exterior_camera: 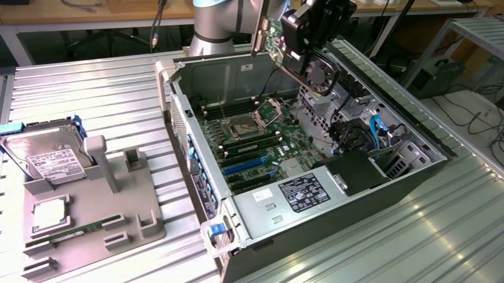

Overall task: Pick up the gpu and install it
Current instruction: 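Insert the gpu into the slot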

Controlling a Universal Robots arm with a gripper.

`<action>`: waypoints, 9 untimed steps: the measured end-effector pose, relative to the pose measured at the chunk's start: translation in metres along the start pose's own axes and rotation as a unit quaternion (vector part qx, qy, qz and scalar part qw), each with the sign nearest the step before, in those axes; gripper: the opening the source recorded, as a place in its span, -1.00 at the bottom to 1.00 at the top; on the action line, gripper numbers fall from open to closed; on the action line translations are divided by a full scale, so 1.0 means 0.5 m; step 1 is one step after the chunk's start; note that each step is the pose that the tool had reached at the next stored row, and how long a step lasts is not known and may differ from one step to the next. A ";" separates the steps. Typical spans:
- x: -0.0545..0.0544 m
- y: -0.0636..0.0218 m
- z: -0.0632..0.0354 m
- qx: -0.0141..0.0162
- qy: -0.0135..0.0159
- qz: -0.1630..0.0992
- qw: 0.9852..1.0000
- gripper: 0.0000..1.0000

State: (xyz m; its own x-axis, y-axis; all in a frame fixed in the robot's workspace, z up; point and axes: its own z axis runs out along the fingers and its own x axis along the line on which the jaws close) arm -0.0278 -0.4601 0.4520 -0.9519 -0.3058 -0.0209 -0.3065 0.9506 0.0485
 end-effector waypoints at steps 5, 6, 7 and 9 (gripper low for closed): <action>0.000 0.000 0.000 0.000 0.001 -0.019 1.000 -0.44; 0.000 0.000 0.000 0.000 0.001 -0.022 1.000 -0.44; 0.000 0.000 0.000 -0.001 0.001 -0.026 1.000 -0.44; 0.000 0.000 0.000 -0.001 0.002 -0.034 0.999 -0.44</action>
State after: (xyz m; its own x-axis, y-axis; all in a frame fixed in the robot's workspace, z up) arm -0.0278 -0.4602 0.4521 -0.9287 -0.3701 -0.0209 -0.3707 0.9275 0.0485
